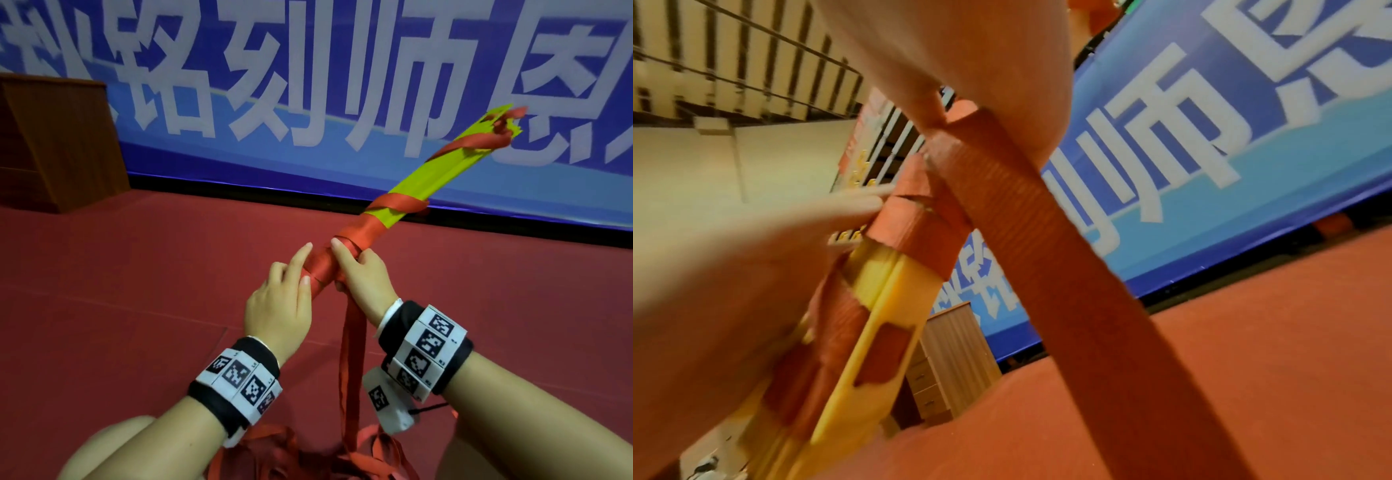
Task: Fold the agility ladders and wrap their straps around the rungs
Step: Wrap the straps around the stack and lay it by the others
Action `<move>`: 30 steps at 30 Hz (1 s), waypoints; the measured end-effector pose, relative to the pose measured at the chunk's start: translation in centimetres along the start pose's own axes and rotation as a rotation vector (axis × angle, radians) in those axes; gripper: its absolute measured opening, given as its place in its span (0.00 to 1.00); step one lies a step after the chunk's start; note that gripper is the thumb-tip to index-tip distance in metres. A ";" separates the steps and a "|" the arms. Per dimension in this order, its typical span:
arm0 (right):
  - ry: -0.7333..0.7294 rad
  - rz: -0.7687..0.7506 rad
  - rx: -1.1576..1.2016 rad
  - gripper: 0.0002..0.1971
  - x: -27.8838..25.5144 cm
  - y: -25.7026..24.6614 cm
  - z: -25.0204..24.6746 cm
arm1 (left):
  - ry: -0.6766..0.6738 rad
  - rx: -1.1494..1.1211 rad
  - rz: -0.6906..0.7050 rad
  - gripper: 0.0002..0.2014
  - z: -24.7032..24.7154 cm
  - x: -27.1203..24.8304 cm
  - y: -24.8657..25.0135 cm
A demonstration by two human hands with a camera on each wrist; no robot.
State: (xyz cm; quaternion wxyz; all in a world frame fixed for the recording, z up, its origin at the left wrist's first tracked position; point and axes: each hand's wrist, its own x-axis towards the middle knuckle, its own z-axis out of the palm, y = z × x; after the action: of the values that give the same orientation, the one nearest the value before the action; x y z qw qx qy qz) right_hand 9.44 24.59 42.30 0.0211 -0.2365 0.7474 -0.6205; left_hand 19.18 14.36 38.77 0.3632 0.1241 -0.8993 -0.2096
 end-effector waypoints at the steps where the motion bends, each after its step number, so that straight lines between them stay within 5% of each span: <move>1: 0.004 -0.006 0.027 0.18 0.1 0.3 -0.3 | -0.015 -0.079 -0.042 0.24 0.1 0.2 0.0; 9: -0.182 -0.184 0.054 0.06 0.3 -0.4 -2.3 | -0.402 -0.856 -0.275 0.14 0.3 0.8 -1.0; 11: -0.178 -0.220 0.083 0.02 0.1 -0.8 -2.1 | -0.341 -0.956 -0.275 0.15 0.7 0.3 -0.5; 15: -0.175 -0.178 0.217 0.14 0.2 -1.4 -1.7 | -0.169 -0.972 -0.223 0.16 1.1 0.3 -0.1; 21: -0.312 -0.112 0.234 0.05 0.5 -1.7 -2.1 | -0.129 -0.914 -0.205 0.17 0.7 0.8 -0.9; 30: -0.168 -0.137 0.353 0.20 0.2 -2.0 -1.2 | 0.042 -0.718 -0.224 0.25 1.3 0.3 -0.3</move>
State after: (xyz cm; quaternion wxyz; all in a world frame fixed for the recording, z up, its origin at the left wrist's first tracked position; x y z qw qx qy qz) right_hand 9.56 25.36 44.48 0.0823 -0.3303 0.6048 -0.7199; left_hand 18.07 14.39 37.98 0.3767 0.0906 -0.7418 -0.5474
